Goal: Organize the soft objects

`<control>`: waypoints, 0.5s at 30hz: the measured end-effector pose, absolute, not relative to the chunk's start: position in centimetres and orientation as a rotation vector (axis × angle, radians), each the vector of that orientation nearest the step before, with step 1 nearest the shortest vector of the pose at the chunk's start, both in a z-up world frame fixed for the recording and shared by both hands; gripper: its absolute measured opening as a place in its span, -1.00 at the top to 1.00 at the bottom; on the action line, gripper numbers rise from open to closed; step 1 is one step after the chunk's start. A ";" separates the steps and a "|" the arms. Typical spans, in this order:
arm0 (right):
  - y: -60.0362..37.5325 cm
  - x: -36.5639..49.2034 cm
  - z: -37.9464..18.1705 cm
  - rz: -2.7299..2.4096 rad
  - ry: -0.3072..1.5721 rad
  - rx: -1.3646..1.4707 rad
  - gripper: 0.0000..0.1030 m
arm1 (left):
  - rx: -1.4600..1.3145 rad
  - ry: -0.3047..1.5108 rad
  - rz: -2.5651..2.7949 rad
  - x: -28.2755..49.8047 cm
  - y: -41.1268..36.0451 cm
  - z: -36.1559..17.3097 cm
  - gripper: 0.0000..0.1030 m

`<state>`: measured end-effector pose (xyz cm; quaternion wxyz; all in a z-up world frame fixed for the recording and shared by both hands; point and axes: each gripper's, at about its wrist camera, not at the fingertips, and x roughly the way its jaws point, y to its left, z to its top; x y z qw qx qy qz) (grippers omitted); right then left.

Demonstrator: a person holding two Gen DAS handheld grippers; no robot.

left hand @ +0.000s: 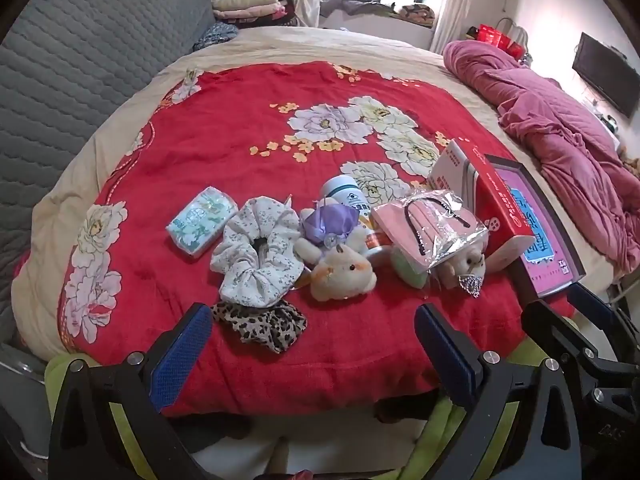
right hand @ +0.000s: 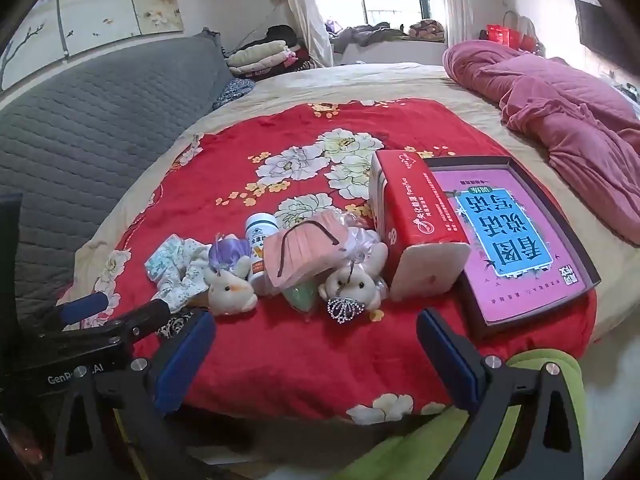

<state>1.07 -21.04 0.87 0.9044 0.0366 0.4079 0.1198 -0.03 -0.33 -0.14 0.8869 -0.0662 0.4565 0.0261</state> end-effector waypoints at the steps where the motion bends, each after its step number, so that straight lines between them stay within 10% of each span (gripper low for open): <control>1: -21.0 1.0 0.9 0.246 0.840 0.075 -0.96 | -0.137 0.949 0.055 0.0 -0.3 -0.1 -0.96; 15: -21.0 1.0 0.8 0.243 0.833 0.066 -0.96 | -0.129 0.950 0.055 -0.2 -0.4 -0.2 -0.96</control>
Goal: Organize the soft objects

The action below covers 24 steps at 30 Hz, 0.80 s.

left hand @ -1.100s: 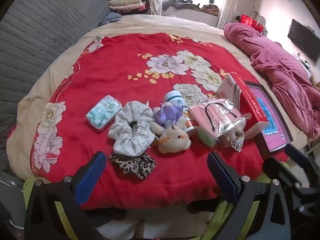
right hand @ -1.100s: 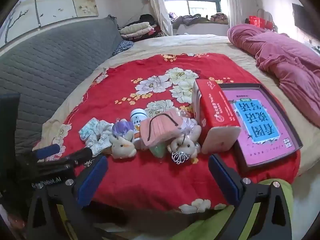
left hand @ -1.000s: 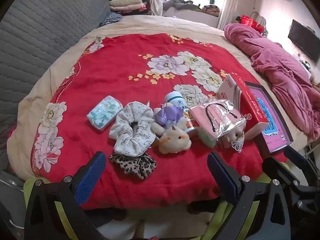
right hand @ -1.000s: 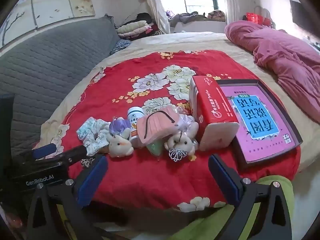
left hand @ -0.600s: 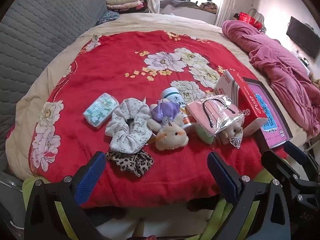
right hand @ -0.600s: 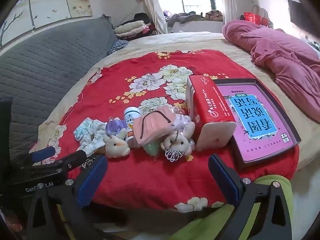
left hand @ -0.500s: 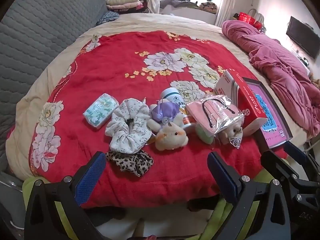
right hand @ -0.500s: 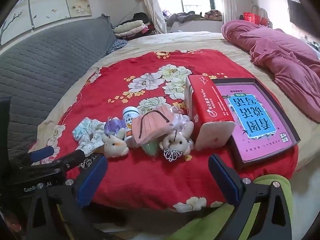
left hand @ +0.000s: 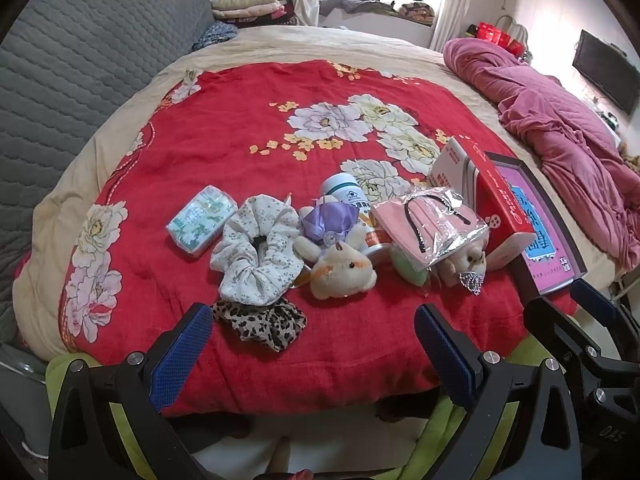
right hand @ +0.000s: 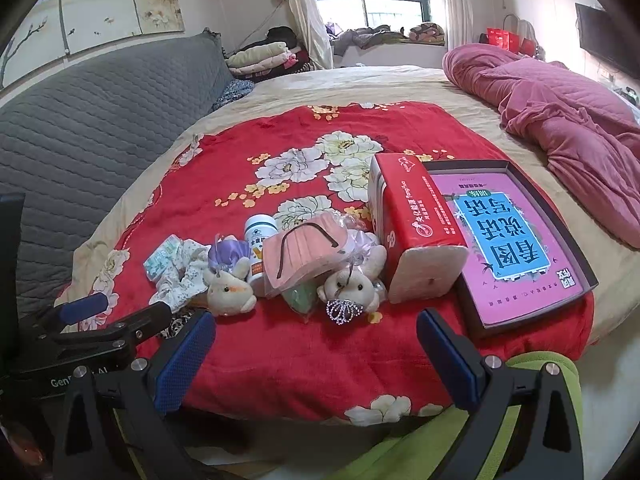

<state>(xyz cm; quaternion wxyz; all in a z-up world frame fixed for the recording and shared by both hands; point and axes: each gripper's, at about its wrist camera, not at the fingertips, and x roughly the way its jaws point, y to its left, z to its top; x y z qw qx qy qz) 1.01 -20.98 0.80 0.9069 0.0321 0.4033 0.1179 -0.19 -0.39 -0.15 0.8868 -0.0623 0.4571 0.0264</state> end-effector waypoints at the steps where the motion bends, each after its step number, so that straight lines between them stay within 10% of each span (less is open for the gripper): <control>1: -21.0 1.0 0.8 0.244 0.834 0.065 -0.96 | -0.129 0.950 0.054 -0.2 -0.5 -0.2 -0.96; 24: -20.7 0.8 1.1 0.243 0.831 0.052 -0.96 | -0.117 0.953 0.057 -0.3 -0.8 -0.1 -0.96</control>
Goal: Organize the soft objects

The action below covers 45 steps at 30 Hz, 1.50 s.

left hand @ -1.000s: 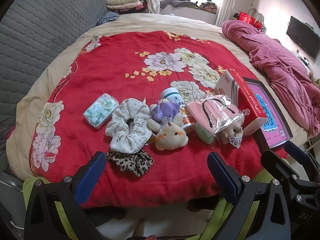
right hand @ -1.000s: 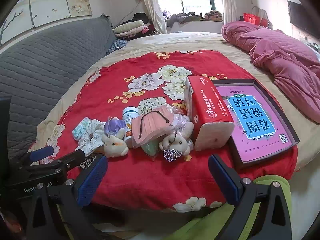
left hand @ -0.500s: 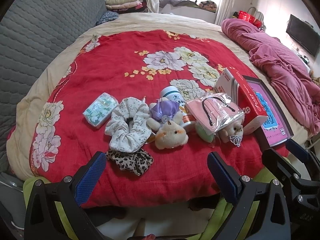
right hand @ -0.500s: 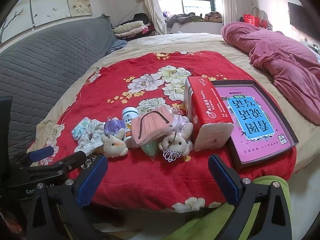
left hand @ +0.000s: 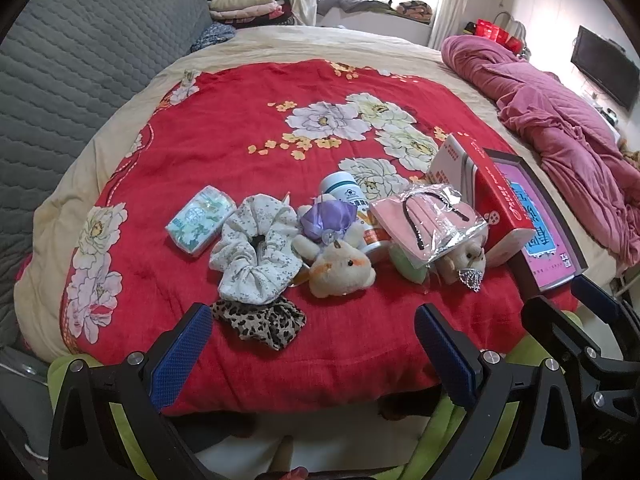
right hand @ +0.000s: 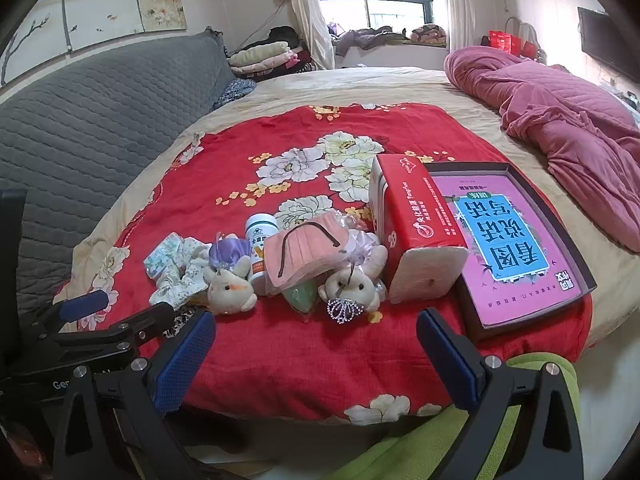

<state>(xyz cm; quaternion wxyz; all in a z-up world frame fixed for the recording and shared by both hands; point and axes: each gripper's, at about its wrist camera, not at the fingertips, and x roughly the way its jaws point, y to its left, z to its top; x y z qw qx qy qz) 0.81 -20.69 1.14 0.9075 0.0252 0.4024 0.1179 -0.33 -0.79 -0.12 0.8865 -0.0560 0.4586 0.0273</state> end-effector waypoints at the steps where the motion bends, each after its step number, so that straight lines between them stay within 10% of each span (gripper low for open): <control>1: -20.7 0.8 1.1 0.245 0.829 0.053 -0.96 | -0.117 0.954 0.056 -0.3 -0.8 -0.1 -0.96; 41: -18.4 4.0 -1.2 0.266 0.871 -0.006 -0.96 | -0.386 1.083 0.100 4.1 9.4 -5.5 -0.96; 45: -18.3 4.8 -1.3 0.259 0.865 -0.017 -0.96 | -0.431 1.115 0.082 5.7 10.1 -6.9 -0.71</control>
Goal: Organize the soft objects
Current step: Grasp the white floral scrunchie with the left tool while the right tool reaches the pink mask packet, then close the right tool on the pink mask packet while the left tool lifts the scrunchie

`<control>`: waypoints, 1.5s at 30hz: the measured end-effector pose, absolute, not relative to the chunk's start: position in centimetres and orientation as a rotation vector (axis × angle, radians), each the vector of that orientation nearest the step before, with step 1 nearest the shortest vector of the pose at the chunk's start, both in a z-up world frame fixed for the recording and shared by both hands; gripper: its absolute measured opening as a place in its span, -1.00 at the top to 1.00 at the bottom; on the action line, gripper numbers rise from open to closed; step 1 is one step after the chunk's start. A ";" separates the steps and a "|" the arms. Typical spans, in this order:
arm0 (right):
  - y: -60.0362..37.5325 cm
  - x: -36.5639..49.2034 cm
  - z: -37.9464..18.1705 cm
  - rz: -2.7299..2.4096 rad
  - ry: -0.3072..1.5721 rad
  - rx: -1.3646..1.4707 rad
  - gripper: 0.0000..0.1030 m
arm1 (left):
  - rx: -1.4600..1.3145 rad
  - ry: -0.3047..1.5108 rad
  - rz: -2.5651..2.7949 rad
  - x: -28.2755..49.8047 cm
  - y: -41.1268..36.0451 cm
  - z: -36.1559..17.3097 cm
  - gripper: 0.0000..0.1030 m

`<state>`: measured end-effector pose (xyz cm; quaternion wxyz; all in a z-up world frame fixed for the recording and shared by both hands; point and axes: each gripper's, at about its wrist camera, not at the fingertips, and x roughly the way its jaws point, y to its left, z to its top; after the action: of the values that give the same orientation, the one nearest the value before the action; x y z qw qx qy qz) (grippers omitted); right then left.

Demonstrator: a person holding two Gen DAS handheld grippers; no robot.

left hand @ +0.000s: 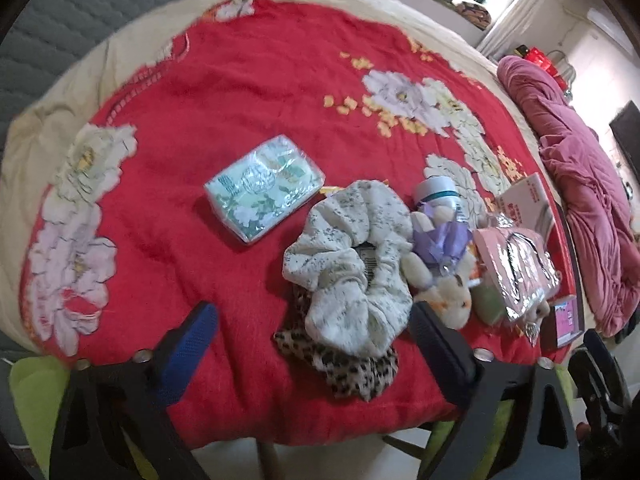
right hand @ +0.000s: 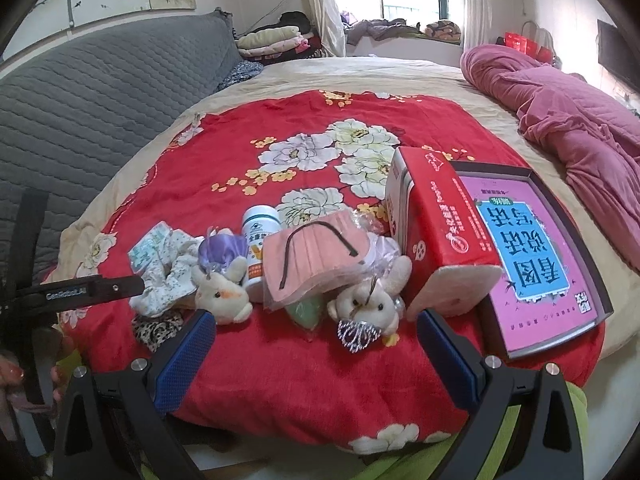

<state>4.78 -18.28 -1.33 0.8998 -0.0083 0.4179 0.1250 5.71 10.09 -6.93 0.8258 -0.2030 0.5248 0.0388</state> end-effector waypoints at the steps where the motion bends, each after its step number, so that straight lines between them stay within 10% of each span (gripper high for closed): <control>1: -18.2 5.0 -1.4 0.258 0.862 -0.023 -0.96 | -0.454 1.121 0.069 6.1 10.3 -7.3 -0.67; 14: -15.8 9.3 -3.7 0.285 0.905 -0.229 -0.96 | -0.555 1.133 -0.031 9.4 10.6 -9.5 0.47; 29: -13.1 13.3 -6.8 0.297 0.969 -0.360 -0.92 | -0.579 1.128 -0.062 9.3 11.0 -9.9 0.53; 45: -14.3 13.3 -5.4 0.406 0.940 -0.201 0.49 | -0.580 1.098 -0.070 9.0 11.0 -9.4 0.75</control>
<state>13.29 -14.34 -5.38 0.8669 -0.0961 0.4491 0.1937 9.05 11.02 -9.36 0.8127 -0.2718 0.5143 -0.0329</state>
